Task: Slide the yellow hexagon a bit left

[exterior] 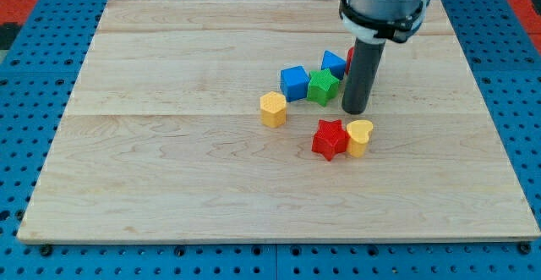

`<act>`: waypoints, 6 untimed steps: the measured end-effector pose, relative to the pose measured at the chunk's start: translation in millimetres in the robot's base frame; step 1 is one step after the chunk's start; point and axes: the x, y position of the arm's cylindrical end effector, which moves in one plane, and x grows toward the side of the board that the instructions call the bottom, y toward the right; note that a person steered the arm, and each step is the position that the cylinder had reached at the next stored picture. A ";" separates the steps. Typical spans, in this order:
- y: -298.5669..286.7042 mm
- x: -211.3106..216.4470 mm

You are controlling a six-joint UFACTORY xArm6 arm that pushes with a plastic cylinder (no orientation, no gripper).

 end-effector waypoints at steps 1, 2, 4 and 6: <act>-6.5 -18.6; -14.5 -14.4; -24.0 19.8; -61.3 23.7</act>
